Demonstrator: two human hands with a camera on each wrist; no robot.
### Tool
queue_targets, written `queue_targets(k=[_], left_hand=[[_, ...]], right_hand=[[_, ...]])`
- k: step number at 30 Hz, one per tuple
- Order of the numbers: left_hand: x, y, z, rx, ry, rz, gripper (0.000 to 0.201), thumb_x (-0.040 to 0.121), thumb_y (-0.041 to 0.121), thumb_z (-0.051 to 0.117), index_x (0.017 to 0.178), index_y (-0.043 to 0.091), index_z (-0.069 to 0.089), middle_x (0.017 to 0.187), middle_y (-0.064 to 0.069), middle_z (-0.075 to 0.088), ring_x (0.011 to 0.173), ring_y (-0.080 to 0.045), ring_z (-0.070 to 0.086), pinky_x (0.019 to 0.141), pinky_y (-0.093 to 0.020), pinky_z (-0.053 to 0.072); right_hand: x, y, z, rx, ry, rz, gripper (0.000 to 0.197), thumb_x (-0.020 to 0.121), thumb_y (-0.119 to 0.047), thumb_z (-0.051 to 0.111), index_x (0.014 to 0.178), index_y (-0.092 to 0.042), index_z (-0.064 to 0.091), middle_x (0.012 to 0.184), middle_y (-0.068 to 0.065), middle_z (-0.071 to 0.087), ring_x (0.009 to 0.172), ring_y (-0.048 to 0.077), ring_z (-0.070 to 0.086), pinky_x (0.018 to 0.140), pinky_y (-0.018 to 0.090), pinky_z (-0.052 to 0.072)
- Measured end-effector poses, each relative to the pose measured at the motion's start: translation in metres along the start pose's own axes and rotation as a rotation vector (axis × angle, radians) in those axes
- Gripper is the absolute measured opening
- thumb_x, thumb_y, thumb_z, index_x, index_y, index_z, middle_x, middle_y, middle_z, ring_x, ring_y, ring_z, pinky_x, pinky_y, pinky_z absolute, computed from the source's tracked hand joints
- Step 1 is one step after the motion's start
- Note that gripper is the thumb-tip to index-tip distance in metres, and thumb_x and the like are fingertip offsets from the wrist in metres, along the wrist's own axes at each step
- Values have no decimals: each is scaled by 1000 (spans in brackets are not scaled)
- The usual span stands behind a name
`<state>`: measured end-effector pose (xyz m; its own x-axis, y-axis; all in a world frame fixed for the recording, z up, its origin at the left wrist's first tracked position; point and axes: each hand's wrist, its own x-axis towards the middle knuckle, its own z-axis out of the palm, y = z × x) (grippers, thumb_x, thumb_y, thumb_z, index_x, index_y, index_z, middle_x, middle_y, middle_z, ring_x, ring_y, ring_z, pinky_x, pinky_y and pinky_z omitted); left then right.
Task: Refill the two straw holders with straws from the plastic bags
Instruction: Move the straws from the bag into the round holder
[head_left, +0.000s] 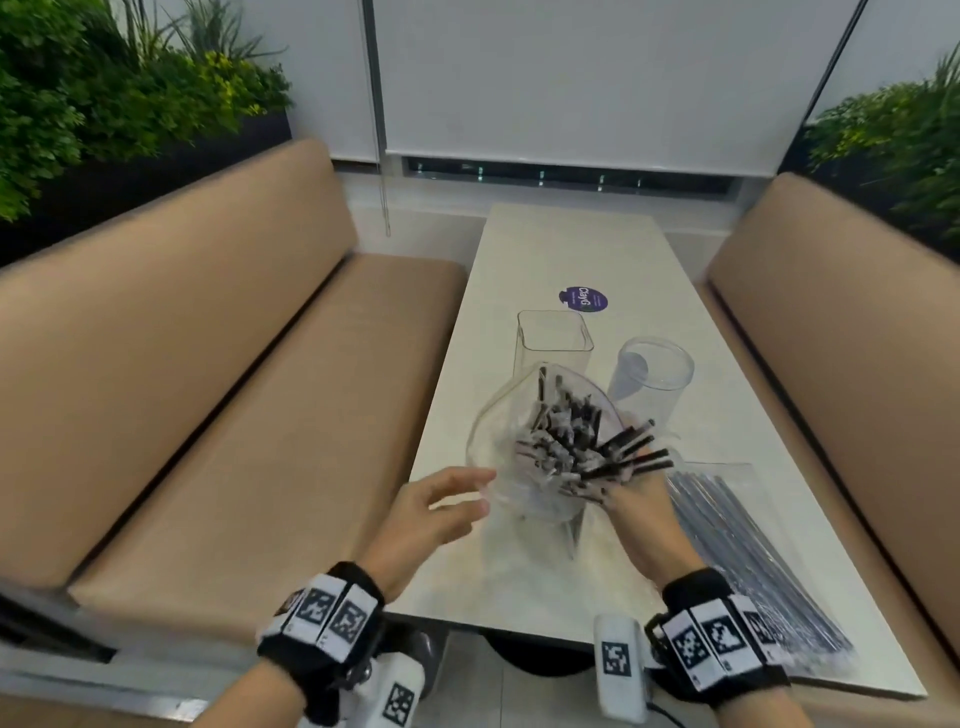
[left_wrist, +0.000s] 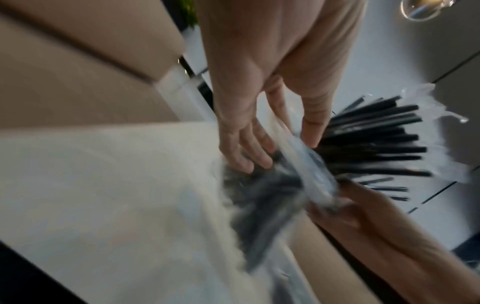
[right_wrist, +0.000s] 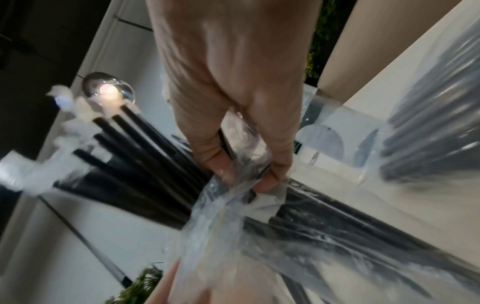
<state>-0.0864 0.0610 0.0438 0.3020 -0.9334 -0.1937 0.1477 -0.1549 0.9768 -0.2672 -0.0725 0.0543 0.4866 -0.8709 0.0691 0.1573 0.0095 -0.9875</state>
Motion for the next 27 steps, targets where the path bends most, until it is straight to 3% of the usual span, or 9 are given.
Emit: queue_targets(k=[1,3,6,8,11,15,20,23,27], left_hand=[[1,0,-11,61,67,13,30,80,4,74,105,19,68,113,-5,66,104,-17,64,81,-16,52],[9,2,-27,129,107,48,49,74,0,78,116,12,55,130,-3,57,119,-15,58,87,-19,51],[25,13,-28,380,-88,73,107,62,10,89,143,36,23,149,14,28,136,-2,31,102,-25,36],[36,18,-17,460,-251,89,123,55,15,93,148,32,14,150,15,32,136,2,31,108,-23,34],[44,25,-1,371,-332,91,80,58,-3,87,127,8,50,103,17,71,101,6,64,86,-12,50],[49,20,-4,286,-191,167,24,67,-12,78,84,5,72,78,2,78,81,-7,73,73,-18,55],[55,5,-4,155,-12,124,27,70,-5,79,95,-1,72,91,-11,77,90,-19,74,76,-20,57],[62,20,8,142,123,262,23,72,3,82,93,-3,74,90,-12,77,87,-16,74,75,-17,57],[83,17,29,78,135,307,41,65,7,85,103,11,71,91,9,78,92,-3,72,81,-19,56]], right_hand=[[0,3,-5,-22,-37,33,62,75,1,79,130,-14,57,125,9,68,119,23,64,95,45,54],[-3,5,-8,-38,-104,89,51,82,10,68,126,-12,58,118,5,72,110,16,68,84,31,59],[-3,1,2,-67,-207,127,34,93,5,53,120,-16,58,105,-13,76,102,2,69,77,15,54],[0,-2,14,-106,-268,161,34,93,-5,56,122,-22,57,108,-17,73,107,0,66,80,12,52],[8,-2,25,-126,-309,176,30,90,-1,59,117,-14,61,102,-12,76,103,8,69,78,16,54],[19,5,18,-2,-281,304,44,88,6,64,126,-17,58,115,15,72,106,30,69,86,36,59],[28,1,1,-263,-130,173,52,88,12,55,109,-34,67,118,4,68,110,19,67,85,28,54],[37,-22,6,-228,13,-56,49,86,16,53,115,-23,65,111,4,68,106,16,67,88,26,56],[50,-22,21,-238,-117,-118,57,75,-10,64,130,-20,51,120,1,64,106,16,65,87,30,57]])
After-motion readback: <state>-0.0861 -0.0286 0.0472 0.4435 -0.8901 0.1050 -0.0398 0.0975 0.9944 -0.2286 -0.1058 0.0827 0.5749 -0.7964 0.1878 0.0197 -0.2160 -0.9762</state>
